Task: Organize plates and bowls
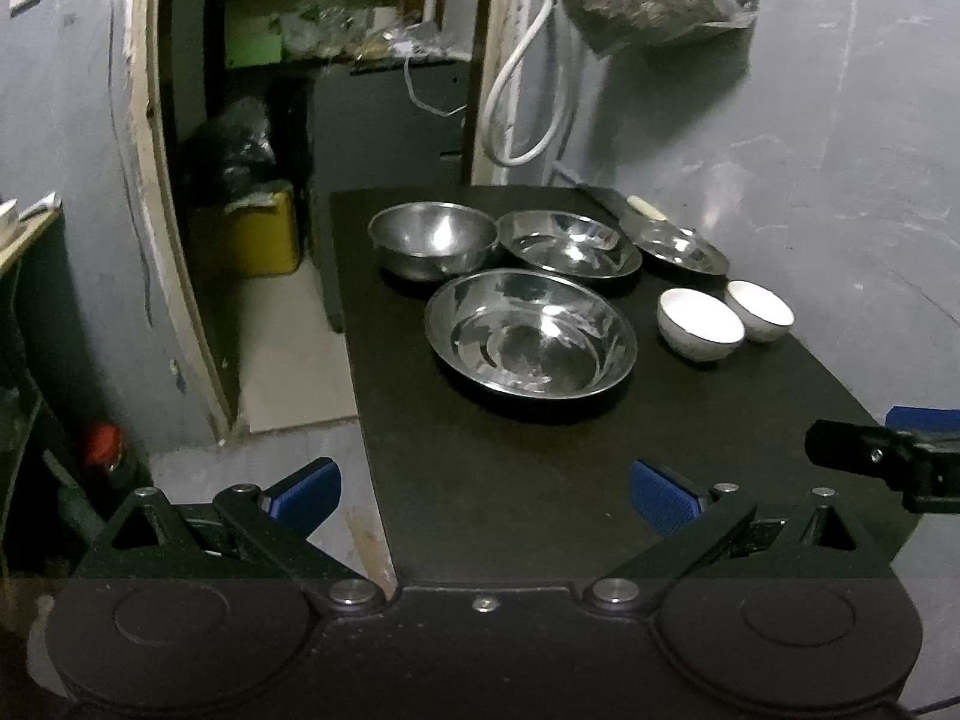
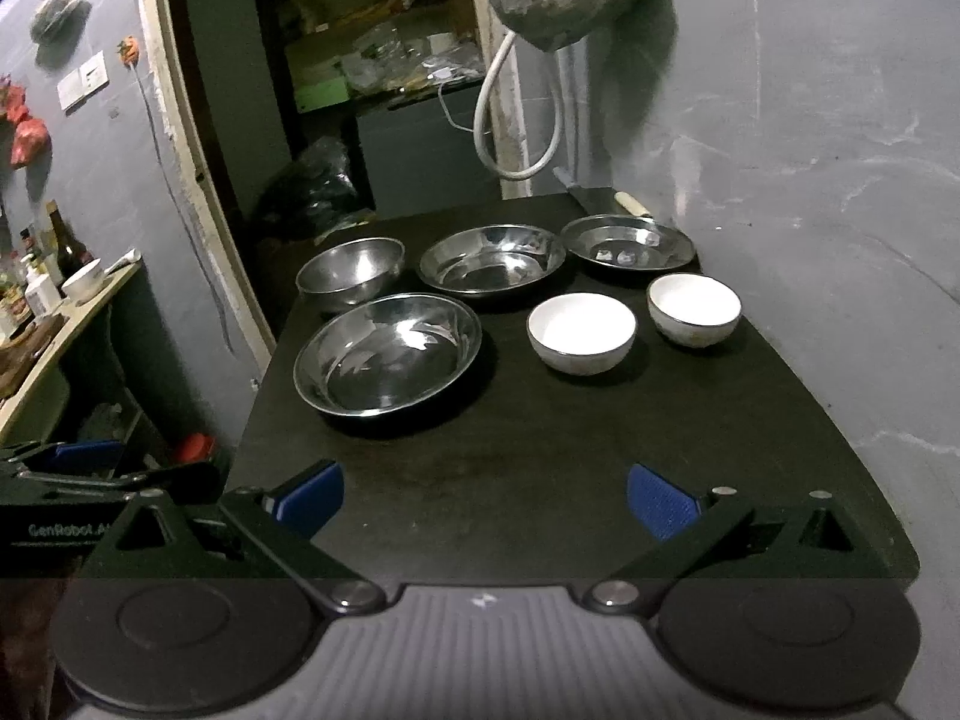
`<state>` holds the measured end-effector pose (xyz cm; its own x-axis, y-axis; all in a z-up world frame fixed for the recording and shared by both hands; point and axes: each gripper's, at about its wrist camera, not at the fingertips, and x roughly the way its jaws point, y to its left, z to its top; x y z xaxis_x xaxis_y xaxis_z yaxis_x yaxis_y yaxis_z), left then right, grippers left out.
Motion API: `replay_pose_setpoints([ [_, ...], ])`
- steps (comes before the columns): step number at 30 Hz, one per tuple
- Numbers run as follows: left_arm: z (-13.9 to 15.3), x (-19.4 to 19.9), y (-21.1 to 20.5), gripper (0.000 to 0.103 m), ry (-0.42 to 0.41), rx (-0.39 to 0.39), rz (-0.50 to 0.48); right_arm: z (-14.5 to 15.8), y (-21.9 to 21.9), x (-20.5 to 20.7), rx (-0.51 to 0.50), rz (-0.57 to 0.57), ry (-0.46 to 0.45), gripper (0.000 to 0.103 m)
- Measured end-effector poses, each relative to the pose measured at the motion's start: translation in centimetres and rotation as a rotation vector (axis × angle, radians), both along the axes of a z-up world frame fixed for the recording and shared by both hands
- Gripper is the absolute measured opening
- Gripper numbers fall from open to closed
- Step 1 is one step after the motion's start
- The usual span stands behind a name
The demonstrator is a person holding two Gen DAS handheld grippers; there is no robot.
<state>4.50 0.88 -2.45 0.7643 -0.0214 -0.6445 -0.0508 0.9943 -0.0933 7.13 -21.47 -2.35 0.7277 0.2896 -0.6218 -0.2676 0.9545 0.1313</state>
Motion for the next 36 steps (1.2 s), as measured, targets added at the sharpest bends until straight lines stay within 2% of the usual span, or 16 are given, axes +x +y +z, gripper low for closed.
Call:
replay_pose_setpoints([
  [6, -0.4, 2.2, -0.1, 0.102, 0.041, -0.025, 0.064, -0.4, -0.2, 2.4, -0.013, 0.080, 0.005, 0.103],
  [11, -0.5, 5.0, -0.1, 0.102, 0.083, -0.076, 0.147, -0.7, -0.8, 5.3, -0.018, 0.163, 0.011, 0.103],
  [19, 0.2, 8.4, 0.3, 0.102, 0.127, -0.138, 0.283, -1.2, -2.5, 8.9, 0.043, 0.226, 0.022, 0.103],
  [23, 1.2, 9.9, 0.7, 0.102, 0.145, -0.111, 0.307, -1.7, -2.9, 10.3, 0.083, 0.235, 0.023, 0.103],
  [27, 2.5, 12.6, 1.0, 0.102, 0.177, -0.042, 0.254, -2.2, -2.7, 11.9, 0.109, 0.232, 0.027, 0.103],
  [32, 3.9, 17.4, 1.0, 0.102, 0.161, 0.038, 0.142, -2.8, -1.9, 14.1, 0.126, 0.195, 0.015, 0.103],
  [36, 4.9, 22.3, 1.1, 0.102, 0.139, 0.064, 0.037, -2.8, -1.5, 16.0, 0.150, 0.157, 0.007, 0.103],
])
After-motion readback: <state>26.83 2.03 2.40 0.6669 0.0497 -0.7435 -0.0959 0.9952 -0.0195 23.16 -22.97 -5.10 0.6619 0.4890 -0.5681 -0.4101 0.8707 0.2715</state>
